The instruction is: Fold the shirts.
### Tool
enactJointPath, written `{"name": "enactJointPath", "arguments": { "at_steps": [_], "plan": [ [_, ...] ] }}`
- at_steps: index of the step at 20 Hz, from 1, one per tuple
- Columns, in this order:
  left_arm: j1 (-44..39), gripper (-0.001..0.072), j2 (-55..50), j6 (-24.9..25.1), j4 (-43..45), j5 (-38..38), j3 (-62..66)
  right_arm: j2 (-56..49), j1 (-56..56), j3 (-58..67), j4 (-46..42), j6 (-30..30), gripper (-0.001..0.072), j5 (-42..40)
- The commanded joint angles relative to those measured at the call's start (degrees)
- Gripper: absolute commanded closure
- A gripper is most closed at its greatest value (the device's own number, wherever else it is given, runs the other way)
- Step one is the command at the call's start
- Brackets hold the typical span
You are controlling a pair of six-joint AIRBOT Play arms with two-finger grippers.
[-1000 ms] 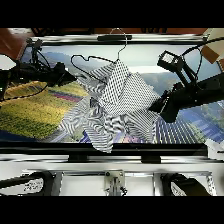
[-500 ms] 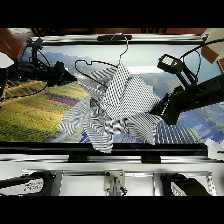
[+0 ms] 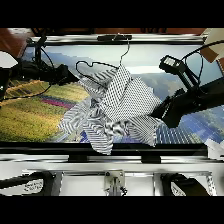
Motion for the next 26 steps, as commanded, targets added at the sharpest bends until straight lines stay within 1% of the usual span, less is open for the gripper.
{"name": "enactJointPath", "arguments": {
  "at_steps": [1,3,4,6,7,11,14,15,17,21,22,24,25,26],
  "plan": [
    [0.0,0.0651,0.0,4.7,0.9,51.1,0.0,2.1,0.0,0.0,-1.6,2.2,0.0653,2.6],
    [-0.1,0.0651,0.3,4.9,0.9,51.3,0.1,2.7,0.0,0.0,-1.9,3.7,0.0653,3.1],
    [-0.2,0.0651,0.7,6.3,0.9,51.8,0.1,2.7,0.0,0.0,-1.7,4.5,0.0652,3.6],
    [-0.3,0.0652,1.3,11.8,0.9,51.8,1.7,2.7,0.1,0.0,-0.3,5.6,0.0652,5.2],
    [-0.3,0.0651,1.5,13.3,0.9,51.8,3.1,2.8,0.4,0.0,-0.2,6.4,0.0652,5.3],
    [-2.2,0.0651,1.6,13.7,0.9,51.8,8.8,3.0,9.2,0.0,-3.5,7.7,0.0652,5.1],
    [-4.9,0.0651,1.6,14.3,0.9,50.4,10.8,3.0,14.8,0.0,-9.0,10.1,0.0652,4.4],
    [-5.5,0.0651,1.6,14.3,1.0,47.9,10.8,3.0,15.5,0.0,-9.6,10.6,0.0652,3.8],
    [-5.6,0.0652,1.6,14.3,3.6,39.3,10.7,3.1,15.4,0.0,-9.7,12.4,0.0652,2.3],
    [-5.4,0.0653,1.9,13.6,15.0,21.4,10.8,3.1,15.3,0.1,-11.8,13.7,0.0652,0.2],
    [-5.4,0.0653,2.2,12.5,18.5,17.4,10.8,3.1,15.3,0.1,-12.3,14.0,0.0652,-0.2],
    [-5.4,0.0653,2.5,9.2,25.8,6.7,10.8,3.1,15.3,0.1,-12.7,14.5,0.0652,-1.6],
    [-5.4,0.0653,2.5,7.7,27.2,0.9,10.7,3.1,15.3,0.1,-12.7,15.0,0.0653,-3.2],
    [-5.4,0.0653,2.5,7.4,27.0,-4.5,10.1,3.1,15.3,0.1,-12.6,15.6,0.0652,-5.3]
  ]
}}
